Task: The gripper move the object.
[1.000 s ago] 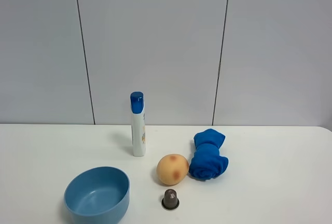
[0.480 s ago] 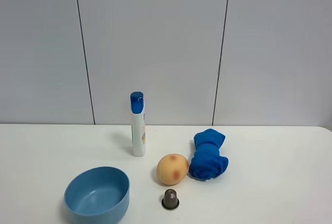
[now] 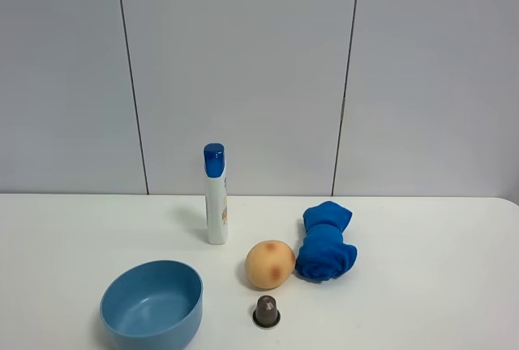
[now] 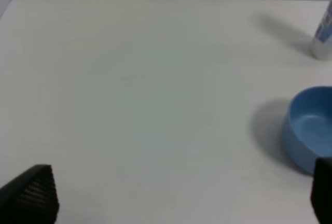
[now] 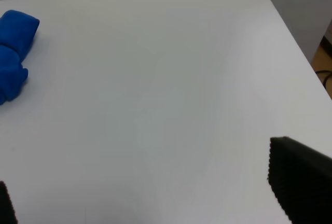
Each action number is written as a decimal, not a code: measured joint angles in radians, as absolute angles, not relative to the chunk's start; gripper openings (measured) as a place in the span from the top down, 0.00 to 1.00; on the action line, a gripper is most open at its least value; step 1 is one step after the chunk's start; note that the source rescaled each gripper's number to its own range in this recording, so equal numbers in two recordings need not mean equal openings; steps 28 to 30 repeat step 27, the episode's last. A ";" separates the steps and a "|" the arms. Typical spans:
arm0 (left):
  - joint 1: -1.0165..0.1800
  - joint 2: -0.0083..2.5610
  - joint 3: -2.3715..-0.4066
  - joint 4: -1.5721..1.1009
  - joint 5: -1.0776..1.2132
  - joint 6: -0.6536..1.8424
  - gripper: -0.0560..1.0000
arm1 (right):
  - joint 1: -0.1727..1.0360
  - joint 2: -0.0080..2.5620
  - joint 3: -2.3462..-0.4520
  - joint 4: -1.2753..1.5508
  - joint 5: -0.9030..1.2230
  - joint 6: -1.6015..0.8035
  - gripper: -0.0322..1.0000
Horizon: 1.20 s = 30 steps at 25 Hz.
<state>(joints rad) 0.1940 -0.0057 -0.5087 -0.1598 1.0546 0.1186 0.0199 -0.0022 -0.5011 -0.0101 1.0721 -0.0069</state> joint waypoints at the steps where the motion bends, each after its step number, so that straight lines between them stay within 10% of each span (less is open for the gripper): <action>1: 0.191 -0.006 -0.509 -0.158 1.055 0.119 0.00 | 0.020 -0.002 -0.501 -0.010 1.072 -0.007 0.00; 30: 0.189 -0.006 -0.509 -0.157 1.055 0.119 0.00 | 0.020 -0.002 -0.501 -0.010 1.072 -0.007 0.00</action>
